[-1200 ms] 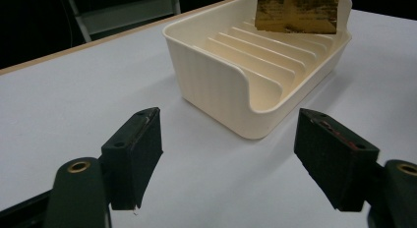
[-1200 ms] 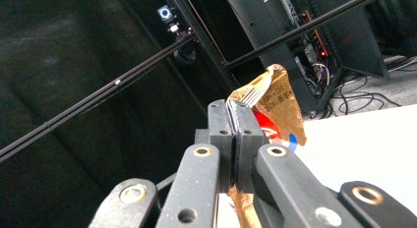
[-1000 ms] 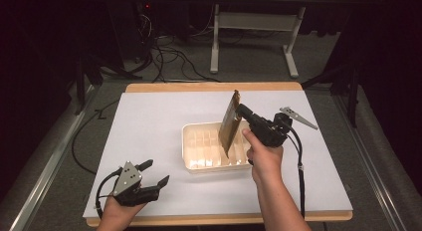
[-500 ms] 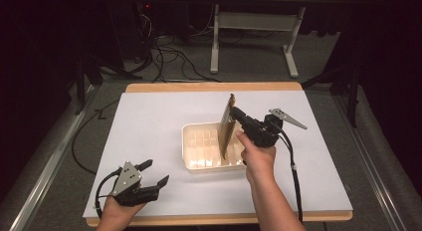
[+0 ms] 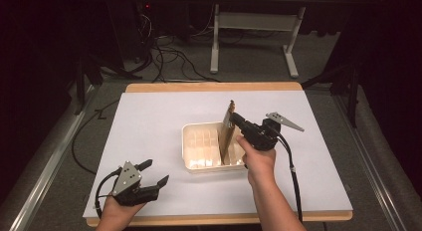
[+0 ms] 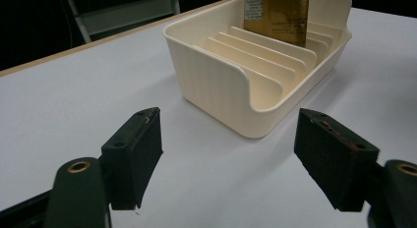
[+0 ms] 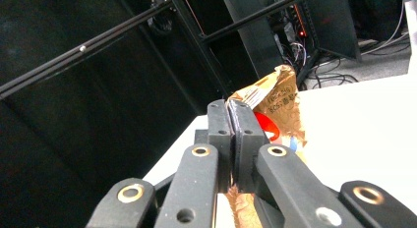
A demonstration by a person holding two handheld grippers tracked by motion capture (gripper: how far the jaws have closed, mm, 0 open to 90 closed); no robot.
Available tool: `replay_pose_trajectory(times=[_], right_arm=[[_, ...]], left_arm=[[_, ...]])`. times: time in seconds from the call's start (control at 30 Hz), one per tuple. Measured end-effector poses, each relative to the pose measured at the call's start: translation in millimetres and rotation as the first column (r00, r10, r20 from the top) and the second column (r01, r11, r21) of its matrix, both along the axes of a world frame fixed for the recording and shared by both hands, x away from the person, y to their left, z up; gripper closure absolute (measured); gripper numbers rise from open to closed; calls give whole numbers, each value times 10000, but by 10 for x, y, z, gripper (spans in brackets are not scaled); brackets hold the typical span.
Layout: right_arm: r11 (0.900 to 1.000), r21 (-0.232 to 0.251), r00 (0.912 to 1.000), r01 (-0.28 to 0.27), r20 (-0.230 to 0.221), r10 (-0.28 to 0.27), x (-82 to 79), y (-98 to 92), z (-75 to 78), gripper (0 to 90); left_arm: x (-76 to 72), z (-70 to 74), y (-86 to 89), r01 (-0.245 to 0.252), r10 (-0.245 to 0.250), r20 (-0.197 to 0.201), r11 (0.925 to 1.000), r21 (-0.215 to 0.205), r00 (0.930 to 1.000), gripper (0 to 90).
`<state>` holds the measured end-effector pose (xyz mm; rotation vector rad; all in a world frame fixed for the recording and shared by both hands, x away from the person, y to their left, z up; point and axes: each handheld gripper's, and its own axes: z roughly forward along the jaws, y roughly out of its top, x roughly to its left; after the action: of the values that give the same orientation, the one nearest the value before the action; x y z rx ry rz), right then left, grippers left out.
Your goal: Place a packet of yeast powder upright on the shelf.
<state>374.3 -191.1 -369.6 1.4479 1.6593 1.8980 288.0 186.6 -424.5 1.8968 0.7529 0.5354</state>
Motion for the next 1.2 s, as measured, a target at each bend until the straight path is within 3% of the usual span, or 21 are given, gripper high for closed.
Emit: replay_pose_trajectory(times=[0.27, 0.5, 1.2], right_arm=[[9990, -404, 9998, -185, -96, 181, -26, -17, -114, 893], [9986, -409, 9993, -343, -147, 337, -29, -10, -122, 875], [9907, -1122, 9969, -776, -223, 756, -150, -23, 73, 573]], left_arm=[[-7, -7, -24, 59, -59, -16, 9999, 88, 10000, 267], [4, -16, -23, -17, 18, -62, 9999, 117, 10000, 267], [16, -2, -5, -84, 84, -12, 9999, 143, 10000, 267]])
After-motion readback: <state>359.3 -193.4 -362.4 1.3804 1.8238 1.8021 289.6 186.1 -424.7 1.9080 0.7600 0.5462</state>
